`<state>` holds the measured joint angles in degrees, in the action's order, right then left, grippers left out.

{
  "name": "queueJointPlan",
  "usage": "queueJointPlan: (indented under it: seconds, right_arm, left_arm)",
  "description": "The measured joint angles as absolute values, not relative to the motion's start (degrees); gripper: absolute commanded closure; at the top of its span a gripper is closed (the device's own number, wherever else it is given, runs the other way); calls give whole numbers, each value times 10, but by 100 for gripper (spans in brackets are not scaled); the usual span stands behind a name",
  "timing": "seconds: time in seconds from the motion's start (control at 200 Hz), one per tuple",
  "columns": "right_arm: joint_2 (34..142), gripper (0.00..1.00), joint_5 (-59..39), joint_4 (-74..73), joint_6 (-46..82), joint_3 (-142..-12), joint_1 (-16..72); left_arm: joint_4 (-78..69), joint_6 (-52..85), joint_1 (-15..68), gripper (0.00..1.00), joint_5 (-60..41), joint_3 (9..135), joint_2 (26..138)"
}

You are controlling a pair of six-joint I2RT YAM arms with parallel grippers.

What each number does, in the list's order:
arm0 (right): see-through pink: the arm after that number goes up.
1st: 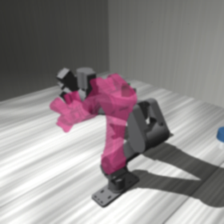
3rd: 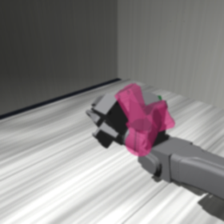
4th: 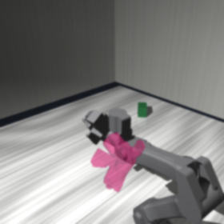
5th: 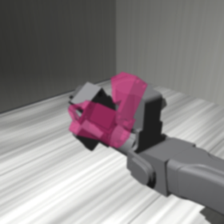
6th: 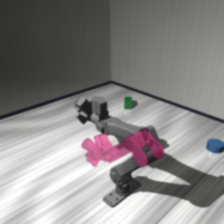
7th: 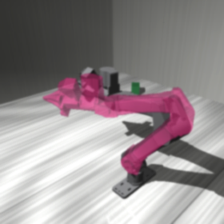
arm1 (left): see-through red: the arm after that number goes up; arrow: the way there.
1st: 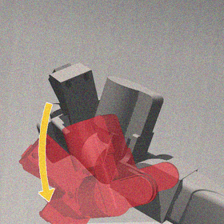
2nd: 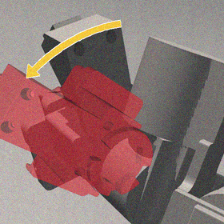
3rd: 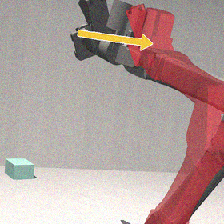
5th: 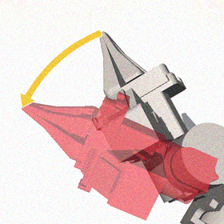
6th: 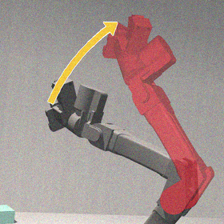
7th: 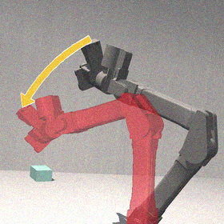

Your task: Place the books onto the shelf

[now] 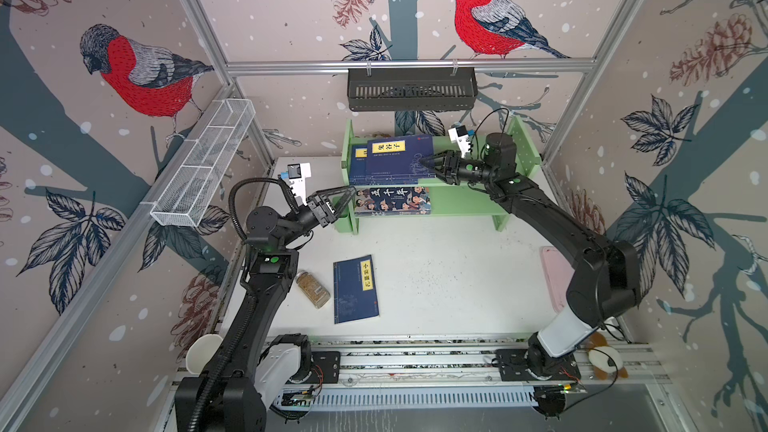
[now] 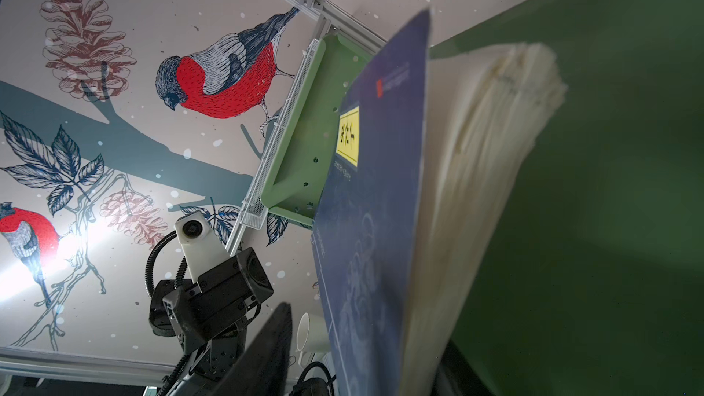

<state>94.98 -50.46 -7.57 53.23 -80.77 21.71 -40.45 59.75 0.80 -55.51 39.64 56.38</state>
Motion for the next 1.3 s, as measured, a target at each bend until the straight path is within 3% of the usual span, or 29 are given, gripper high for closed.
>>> queueJointPlan:
  seconds: [0.255,0.53,0.85,1.3]
  right_arm:
    - [933,27,-459,-41,505,-812,217]
    - [922,26,-365,42,443,-849,231]
    - [903,35,-265,105,380,-863,251]
    - [916,47,-253,122,361,-879,262]
  left_arm:
    - [-404,597,8,35,-555,391,562]
    - [-404,596,8,35,-554,389,559]
    - [-398,591,8,34,-554,386,556]
    - [-396,585,8,34,-553,384,549]
